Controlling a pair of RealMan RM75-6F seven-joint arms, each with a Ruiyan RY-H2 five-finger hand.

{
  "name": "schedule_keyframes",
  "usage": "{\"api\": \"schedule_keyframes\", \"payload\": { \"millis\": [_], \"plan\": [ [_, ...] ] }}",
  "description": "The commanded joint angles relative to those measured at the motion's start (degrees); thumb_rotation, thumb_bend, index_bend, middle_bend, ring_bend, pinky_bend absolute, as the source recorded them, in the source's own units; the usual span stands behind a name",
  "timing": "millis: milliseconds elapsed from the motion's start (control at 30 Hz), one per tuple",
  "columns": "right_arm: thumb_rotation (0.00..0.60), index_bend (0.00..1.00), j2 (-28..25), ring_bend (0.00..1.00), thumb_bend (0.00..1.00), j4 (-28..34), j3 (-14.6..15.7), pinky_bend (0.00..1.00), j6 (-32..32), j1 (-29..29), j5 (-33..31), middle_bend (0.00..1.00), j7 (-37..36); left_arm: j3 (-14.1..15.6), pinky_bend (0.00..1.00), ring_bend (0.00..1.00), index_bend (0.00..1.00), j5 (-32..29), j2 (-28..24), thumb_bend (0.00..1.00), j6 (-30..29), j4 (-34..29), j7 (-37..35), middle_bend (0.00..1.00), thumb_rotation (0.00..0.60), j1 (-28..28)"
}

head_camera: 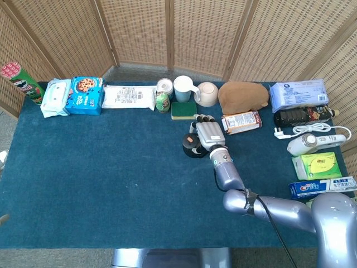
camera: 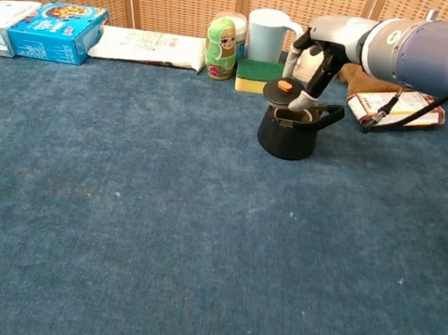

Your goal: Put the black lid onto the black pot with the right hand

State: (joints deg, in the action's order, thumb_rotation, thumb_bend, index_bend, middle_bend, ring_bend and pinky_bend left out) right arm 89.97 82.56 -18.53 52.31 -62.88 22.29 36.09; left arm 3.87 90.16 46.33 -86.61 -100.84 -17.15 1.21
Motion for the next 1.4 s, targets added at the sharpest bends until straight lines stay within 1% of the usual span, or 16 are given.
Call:
{"api": "schedule_keyframes", "payload": {
  "millis": [33,900,1233,1400],
  "plan": [
    [0.6,0.4,0.2,0.09,0.29,-0.3,0.2,0.0,0.0,-0.4,-0.4,0.1,0.2,0.0,0.05,0.0,0.0,0.0,0.0,0.14,0.1,0.0,0.0,0.0,0.6,-0.1],
    [0.6,0.4,2.4,0.09,0.29,-3.6,1.5,0.0,0.4,-3.3,-3.8,0.1,2.4,-0.1,0.05,0.0,0.0,0.2,-0.3,0.14,-0.5,0.3,-1.2,0.0,0.6,0.3],
    [0.6,0.4,2.0,0.09,0.29,-3.5,1.9,0.0,-0.2,-3.6,-5.1,0.1,3.4,-0.1,0.05,0.0,0.0,0.4,-0.4,0.14,-0.6,0.5,-1.6,0.0,0.6,0.4],
    [0.6,0.36,1.4,0.08,0.29,-2.9,2.2,0.0,-0.9,-3.8,-5.4,0.09,3.5,-0.1,0.05,0.0,0.0,0.4,-0.4,0.14,-0.7,0.4,-1.6,0.0,0.6,0.4]
  ]
}}
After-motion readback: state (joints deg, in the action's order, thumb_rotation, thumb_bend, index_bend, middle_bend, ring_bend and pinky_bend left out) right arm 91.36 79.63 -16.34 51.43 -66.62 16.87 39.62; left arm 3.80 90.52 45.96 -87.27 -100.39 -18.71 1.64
